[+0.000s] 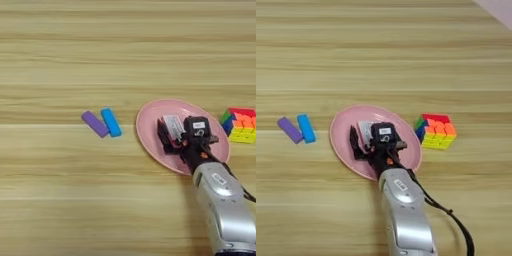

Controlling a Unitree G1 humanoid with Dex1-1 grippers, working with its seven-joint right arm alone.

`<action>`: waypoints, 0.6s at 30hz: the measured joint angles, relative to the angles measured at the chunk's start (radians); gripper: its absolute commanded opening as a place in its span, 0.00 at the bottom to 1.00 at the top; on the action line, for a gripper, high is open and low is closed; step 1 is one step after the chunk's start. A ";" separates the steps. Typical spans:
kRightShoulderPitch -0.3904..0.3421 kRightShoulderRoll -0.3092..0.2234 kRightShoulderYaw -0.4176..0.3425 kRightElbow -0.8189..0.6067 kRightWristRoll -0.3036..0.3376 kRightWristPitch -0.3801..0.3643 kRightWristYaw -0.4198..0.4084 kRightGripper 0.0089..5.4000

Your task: Move the objects on the table

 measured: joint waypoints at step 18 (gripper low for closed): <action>0.004 0.019 0.076 -0.106 0.006 -0.005 0.028 0.99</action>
